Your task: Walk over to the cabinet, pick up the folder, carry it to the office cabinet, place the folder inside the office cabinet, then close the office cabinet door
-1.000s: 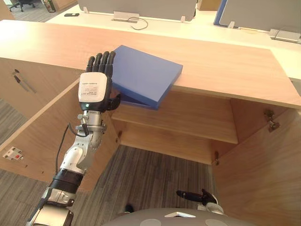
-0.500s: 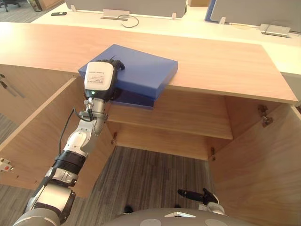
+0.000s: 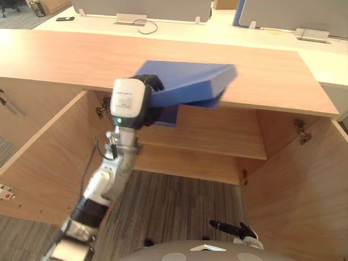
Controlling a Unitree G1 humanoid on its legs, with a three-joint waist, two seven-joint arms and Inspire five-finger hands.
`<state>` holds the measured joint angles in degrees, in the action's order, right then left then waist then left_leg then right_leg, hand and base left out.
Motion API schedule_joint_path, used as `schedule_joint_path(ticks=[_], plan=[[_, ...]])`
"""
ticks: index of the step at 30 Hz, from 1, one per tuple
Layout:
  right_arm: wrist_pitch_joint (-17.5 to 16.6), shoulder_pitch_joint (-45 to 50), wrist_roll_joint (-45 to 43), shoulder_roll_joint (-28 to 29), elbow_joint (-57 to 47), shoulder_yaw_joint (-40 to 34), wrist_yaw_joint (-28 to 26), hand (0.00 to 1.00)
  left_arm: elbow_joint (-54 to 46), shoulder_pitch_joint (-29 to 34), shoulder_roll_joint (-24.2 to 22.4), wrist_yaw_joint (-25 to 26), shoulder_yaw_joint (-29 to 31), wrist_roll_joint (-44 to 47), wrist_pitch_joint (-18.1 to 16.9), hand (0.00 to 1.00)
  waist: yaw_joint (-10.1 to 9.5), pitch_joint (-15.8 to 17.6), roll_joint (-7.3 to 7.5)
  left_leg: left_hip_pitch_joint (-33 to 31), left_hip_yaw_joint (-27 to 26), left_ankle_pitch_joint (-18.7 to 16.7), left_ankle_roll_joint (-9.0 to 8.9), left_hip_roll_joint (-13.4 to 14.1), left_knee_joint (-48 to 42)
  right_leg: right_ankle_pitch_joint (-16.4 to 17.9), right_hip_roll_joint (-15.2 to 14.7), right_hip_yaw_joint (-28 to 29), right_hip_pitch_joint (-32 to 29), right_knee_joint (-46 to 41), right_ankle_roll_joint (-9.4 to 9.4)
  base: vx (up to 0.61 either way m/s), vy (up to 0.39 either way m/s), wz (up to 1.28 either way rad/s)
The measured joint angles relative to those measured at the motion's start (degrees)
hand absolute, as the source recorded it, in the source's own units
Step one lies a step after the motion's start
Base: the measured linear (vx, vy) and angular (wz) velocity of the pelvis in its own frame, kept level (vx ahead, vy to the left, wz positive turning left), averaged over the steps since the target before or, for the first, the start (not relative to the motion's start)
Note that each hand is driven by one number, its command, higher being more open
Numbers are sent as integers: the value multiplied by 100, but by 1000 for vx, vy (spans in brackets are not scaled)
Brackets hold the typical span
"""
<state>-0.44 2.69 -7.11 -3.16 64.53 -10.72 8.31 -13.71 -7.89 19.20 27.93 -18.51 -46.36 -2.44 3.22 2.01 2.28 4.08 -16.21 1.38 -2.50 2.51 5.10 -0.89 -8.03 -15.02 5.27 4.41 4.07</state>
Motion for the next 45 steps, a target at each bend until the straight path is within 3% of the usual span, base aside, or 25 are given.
schedule_joint_path(ticks=[5, 6, 9, 13, 18, 21, 25, 28, 30, 37, 42, 45], plan=[[-5, 0, -3, -12, -2, 18, -5, 100, -927, 750, -283, -717, -483, 2029, -800, 0, 13, -109, -92, -63, 18, 2, 2, 11, 6, 0, 5, 20, -63, -50, 1, -6, -10, 1], [-1, 13, -11, -47, -1, 51, -22, 100, -981, 898, -348, -939, -500, 2984, -1001, 0, 7, -163, -148, -65, 13, 1, 3, 17, 8, 3, 6, 50, -91, -86, 5, -50, -13, -6], [16, 87, -93, -123, -161, 292, -49, 100, -1108, 1140, -656, -1155, -235, 4452, -1016, 0, 0, -205, -212, -70, 15, 12, 17, 44, 10, 20, 2, 89, -126, -138, 25, -55, -16, -3], [30, 786, -464, -95, -1608, 789, -58, 100, -1389, 1625, -1262, -1116, 663, 6098, -1025, 0, 1, -228, -235, -88, 16, 70, 47, 43, 10, 39, 22, 99, -215, -210, 46, -77, -11, 0], [6, 1506, -587, 251, -3285, 815, -86, 100, -1550, 2011, -1502, -1051, 1259, 6682, -1135, 0, 9, -291, -100, -100, 11, 110, 54, 40, 9, 34, 18, 106, -245, -231, 54, -15, 0, 0], [-53, 1868, -884, 603, -4320, 683, -21, 100, -1589, 2205, -1595, -1159, 1276, 7140, -1167, 0, 21, -356, 5, -108, -26, 110, 55, 26, 7, 20, 6, 137, -275, -231, 69, -2, 10, -6], [-179, 2497, -1392, 900, -6072, 644, 145, 100, -1589, 2469, -1771, -1314, 1324, 7870, -1185, 0, 64, -353, 9, -59, -167, 88, 56, 18, 4, -3, 0, 280, -307, -234, 82, 4, 16, -18], [-292, 2810, -592, 1015, -7509, 616, 643, 100, -1589, 2726, -1897, -1322, 1318, 8331, -1232, 0, 197, -337, -13, -24, -304, 15, 28, 30, 5, -4, 14, 411, -352, -231, 84, 1, 8, -26], [-381, 2837, 525, 1026, -8386, 609, 1187, 100, -1588, 2869, -1941, -1301, 1253, 8540, -1276, 0, 239, -293, -41, 50, -455, -50, 10, 40, 6, -5, 25, 537, -364, -233, 86, 4, 4, -35], [-415, 2741, 2427, 907, -9586, 1027, 2481, 100, -1509, 2614, -1882, -1297, 850, 8683, -1352, 0, 346, -256, -103, 59, -625, -88, 27, 22, -19, -37, 27, 711, -437, -219, 116, 34, -1, -14], [-432, 1910, 3058, 569, -9718, 1363, 2667, 100, -1026, 1923, -1579, -1307, 745, 8683, -1354, 0, 339, -254, -109, 85, -650, -102, 48, 14, -19, -78, 21, 744, -408, -227, 144, 12, -8, -2], [-583, 1207, 3107, 254, -9718, 1253, 2479, 100, -696, 1630, -1364, -1507, 773, 8802, -1351, 0, 331, -238, -135, 191, -661, -120, 68, 1, -16, -98, 8, 747, -311, -237, 166, -40, -3, -2]])
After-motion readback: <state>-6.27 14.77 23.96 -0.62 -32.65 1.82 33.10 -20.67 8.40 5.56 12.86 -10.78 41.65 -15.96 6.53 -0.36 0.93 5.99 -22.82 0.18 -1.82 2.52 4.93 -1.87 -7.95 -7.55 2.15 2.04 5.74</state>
